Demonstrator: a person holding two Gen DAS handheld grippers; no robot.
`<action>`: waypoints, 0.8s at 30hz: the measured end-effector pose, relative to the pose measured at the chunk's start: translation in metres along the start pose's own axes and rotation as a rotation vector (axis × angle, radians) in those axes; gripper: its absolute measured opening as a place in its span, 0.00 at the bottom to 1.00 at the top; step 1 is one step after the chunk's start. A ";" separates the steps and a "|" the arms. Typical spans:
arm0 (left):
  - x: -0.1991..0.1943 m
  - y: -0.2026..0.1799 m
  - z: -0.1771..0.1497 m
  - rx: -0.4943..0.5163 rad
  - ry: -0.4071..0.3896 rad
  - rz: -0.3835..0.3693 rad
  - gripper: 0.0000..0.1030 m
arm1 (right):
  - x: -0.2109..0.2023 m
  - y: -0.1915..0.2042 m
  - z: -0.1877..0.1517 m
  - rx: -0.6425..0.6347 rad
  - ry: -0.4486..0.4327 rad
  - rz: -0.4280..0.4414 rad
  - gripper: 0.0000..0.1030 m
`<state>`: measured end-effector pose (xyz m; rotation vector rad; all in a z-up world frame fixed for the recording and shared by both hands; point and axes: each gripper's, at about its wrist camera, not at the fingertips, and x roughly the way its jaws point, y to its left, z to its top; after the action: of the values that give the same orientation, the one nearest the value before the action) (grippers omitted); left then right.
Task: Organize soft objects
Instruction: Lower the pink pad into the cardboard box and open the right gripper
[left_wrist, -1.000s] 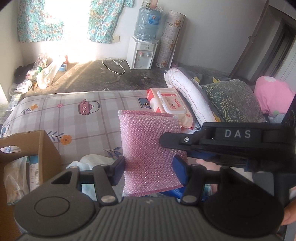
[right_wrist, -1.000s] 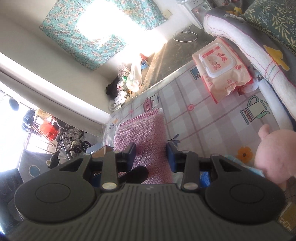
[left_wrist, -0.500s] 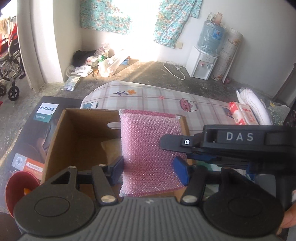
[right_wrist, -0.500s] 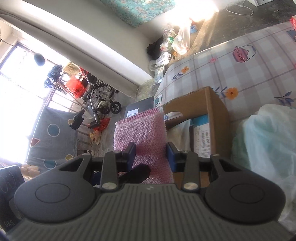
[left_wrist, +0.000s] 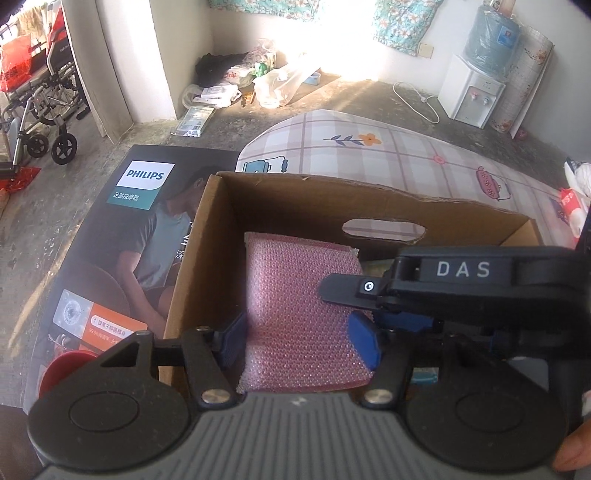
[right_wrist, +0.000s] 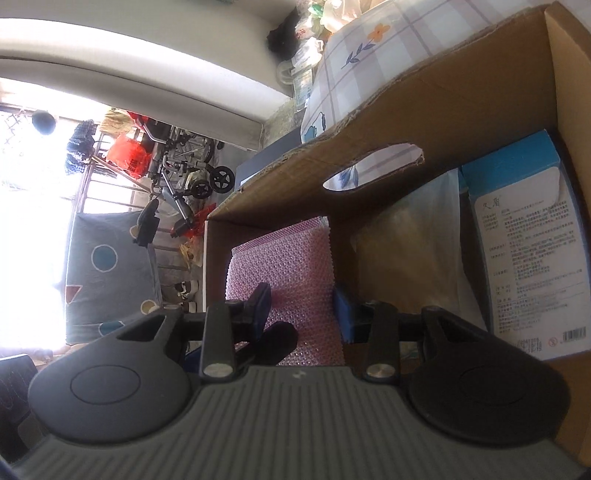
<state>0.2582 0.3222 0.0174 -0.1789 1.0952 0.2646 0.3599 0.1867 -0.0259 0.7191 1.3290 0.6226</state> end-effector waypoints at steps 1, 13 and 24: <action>0.004 -0.001 0.000 0.001 0.009 0.006 0.61 | 0.008 -0.003 0.000 0.009 0.012 -0.007 0.36; 0.005 0.005 -0.005 -0.004 0.015 0.028 0.64 | 0.018 -0.005 -0.004 -0.022 0.021 -0.040 0.36; -0.084 -0.016 -0.043 0.024 -0.141 -0.052 0.76 | -0.068 0.024 -0.027 -0.098 -0.071 0.099 0.40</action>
<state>0.1902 0.2853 0.0740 -0.1645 0.9519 0.2147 0.3236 0.1534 0.0336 0.7238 1.1946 0.7302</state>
